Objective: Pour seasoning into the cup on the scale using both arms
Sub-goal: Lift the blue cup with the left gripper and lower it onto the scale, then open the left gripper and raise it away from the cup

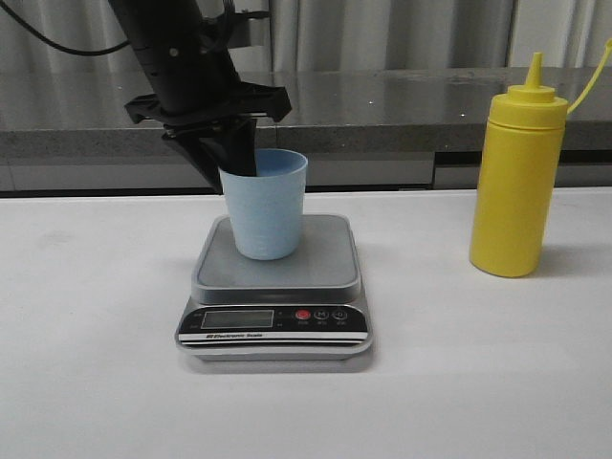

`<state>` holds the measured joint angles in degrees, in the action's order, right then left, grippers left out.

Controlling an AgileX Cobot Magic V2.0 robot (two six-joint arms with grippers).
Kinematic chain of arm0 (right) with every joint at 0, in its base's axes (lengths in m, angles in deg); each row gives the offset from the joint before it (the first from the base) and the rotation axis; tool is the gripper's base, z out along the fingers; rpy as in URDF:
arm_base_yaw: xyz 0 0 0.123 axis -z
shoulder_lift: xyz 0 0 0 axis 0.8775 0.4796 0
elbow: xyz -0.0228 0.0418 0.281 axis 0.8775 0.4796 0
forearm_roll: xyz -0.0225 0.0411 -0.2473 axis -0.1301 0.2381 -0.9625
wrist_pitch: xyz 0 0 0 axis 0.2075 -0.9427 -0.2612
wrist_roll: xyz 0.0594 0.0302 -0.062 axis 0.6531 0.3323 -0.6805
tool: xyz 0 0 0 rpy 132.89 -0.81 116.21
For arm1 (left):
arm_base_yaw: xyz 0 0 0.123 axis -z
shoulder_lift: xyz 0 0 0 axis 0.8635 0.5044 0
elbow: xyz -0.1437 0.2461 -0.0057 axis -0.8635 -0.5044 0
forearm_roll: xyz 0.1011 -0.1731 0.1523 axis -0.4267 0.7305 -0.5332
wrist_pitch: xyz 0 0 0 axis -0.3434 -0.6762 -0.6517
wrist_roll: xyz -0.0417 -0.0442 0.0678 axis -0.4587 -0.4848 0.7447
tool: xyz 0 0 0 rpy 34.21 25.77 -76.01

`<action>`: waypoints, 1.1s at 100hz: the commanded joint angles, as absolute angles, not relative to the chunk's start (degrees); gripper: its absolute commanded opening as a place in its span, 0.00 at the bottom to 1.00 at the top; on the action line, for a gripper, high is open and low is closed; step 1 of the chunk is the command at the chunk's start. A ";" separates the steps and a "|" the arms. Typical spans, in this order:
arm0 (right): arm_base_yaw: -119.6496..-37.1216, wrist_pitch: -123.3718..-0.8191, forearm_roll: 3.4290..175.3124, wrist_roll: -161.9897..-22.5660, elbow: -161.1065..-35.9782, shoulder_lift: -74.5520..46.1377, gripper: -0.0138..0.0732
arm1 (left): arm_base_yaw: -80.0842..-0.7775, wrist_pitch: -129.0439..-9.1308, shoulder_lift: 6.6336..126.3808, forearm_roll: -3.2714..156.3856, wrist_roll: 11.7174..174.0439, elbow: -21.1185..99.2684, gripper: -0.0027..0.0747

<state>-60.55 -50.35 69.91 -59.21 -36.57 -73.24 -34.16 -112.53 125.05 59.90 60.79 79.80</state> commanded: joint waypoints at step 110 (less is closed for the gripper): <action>-60.68 -46.20 69.14 -59.29 -37.59 -74.46 0.08 | -33.90 -97.47 99.37 62.48 60.26 65.73 0.01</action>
<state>-60.55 -50.35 69.91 -59.21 -36.57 -73.24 -34.16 -102.18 105.05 61.14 60.79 66.75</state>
